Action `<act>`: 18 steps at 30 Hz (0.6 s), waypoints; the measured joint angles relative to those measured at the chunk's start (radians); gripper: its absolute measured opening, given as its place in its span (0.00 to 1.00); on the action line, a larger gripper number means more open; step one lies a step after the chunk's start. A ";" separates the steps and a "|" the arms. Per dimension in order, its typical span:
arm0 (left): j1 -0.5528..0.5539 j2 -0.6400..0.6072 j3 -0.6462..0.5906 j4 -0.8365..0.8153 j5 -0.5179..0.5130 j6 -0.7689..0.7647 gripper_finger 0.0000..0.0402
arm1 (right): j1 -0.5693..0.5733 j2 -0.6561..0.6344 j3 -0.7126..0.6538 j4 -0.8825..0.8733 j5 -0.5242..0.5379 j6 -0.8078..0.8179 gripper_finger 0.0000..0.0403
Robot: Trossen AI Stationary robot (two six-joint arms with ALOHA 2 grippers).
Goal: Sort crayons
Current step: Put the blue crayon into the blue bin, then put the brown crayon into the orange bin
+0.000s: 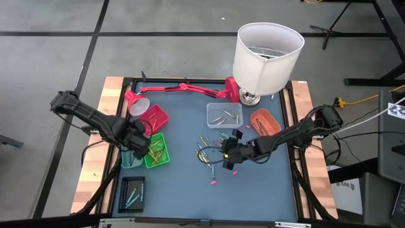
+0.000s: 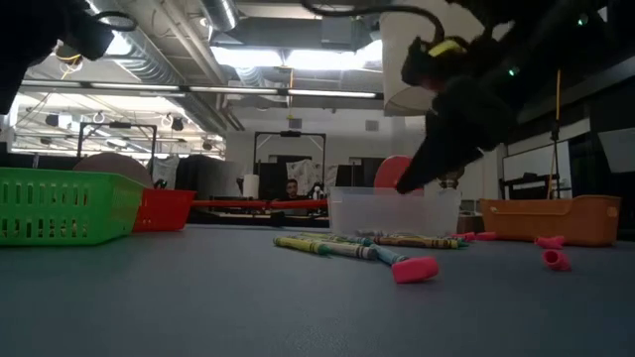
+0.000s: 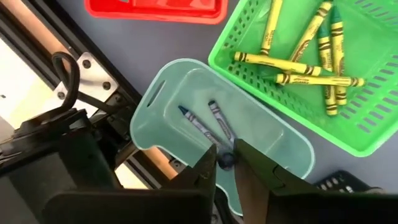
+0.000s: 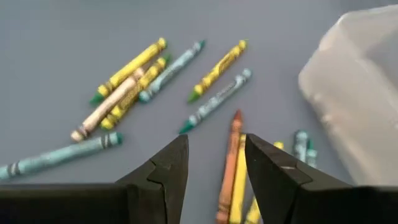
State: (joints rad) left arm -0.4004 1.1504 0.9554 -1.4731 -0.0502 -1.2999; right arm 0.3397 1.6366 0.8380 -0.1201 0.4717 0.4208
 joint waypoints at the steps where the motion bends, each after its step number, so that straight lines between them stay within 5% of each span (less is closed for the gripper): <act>1: 0.000 0.009 0.000 -0.003 0.000 0.000 0.11 | 0.000 0.011 0.000 0.007 -0.011 0.001 0.39; 18: -0.004 0.054 0.000 0.068 -0.048 0.001 0.26 | 0.000 0.131 0.000 0.014 -0.044 0.002 0.39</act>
State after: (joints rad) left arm -0.4046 1.2049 0.9550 -1.4054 -0.0982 -1.2987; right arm 0.3397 1.7679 0.8379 -0.1062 0.4281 0.4225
